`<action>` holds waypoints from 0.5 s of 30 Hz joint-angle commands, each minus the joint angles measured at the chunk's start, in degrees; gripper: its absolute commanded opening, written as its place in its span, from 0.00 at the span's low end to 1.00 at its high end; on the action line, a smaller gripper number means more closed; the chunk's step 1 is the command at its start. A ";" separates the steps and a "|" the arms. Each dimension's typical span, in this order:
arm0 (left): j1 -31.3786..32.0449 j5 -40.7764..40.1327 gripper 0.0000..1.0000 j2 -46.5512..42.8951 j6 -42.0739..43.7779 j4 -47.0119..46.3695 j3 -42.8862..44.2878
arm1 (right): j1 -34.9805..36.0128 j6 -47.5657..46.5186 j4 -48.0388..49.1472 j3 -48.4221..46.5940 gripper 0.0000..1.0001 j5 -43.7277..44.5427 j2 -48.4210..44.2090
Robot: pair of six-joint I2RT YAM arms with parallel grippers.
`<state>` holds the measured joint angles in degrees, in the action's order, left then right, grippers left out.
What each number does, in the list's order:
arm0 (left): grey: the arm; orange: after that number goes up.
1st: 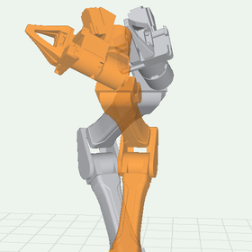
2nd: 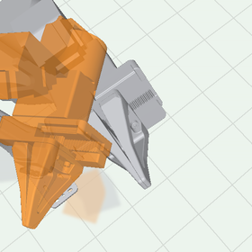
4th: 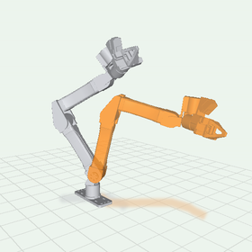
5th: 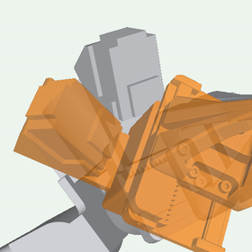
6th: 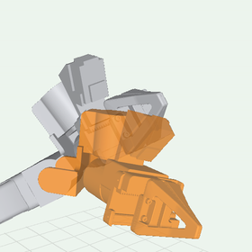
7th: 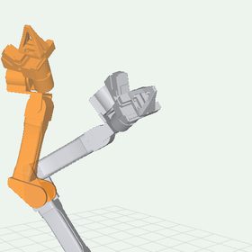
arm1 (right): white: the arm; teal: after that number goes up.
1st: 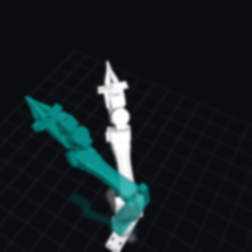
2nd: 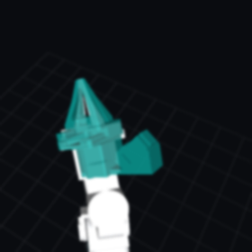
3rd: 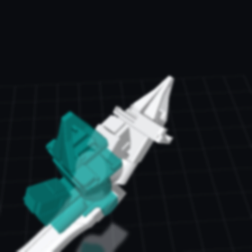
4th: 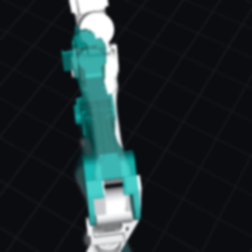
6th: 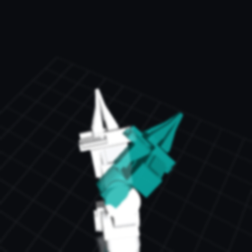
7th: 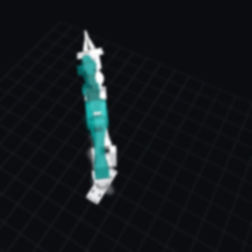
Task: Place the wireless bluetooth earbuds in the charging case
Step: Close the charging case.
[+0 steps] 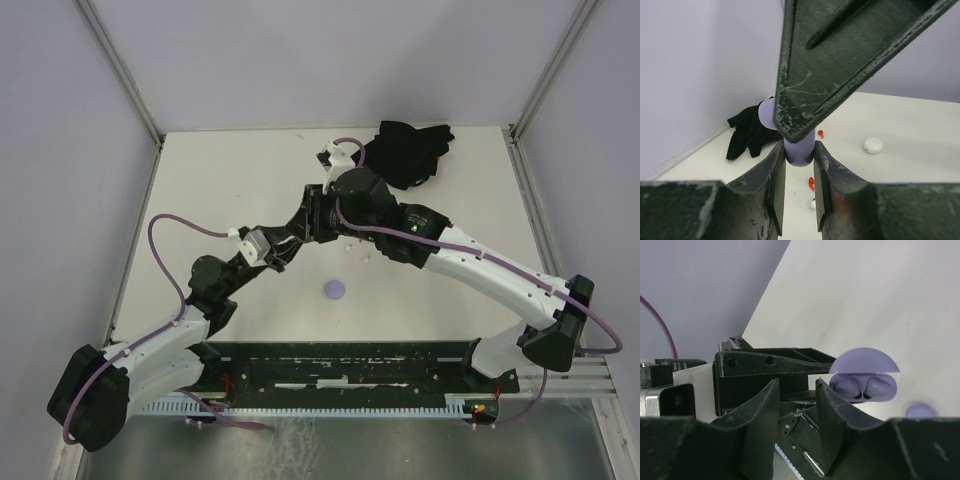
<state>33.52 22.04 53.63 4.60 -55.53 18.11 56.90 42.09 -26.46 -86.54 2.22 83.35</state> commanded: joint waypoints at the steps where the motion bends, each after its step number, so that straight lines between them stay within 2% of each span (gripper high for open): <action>1: 0.24 4.12 0.03 0.16 -2.16 -5.60 0.35 | 0.36 -2.01 3.39 -3.47 0.42 -2.07 0.48; 4: 0.25 3.39 0.03 -0.08 -2.84 -5.00 0.31 | 0.38 -4.59 2.56 -4.31 0.44 -2.26 -0.26; 8: 0.15 4.38 0.03 -0.10 -4.20 -1.08 0.94 | 0.24 -15.44 -2.51 -7.87 0.54 -3.75 -1.81; 15: -0.15 12.10 0.03 0.55 -7.17 2.15 2.65 | -2.52 -27.07 -12.85 -12.66 0.76 -8.33 -2.45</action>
<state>33.50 28.36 53.87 1.17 -53.82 18.15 56.45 23.81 -34.06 -95.72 -2.15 83.00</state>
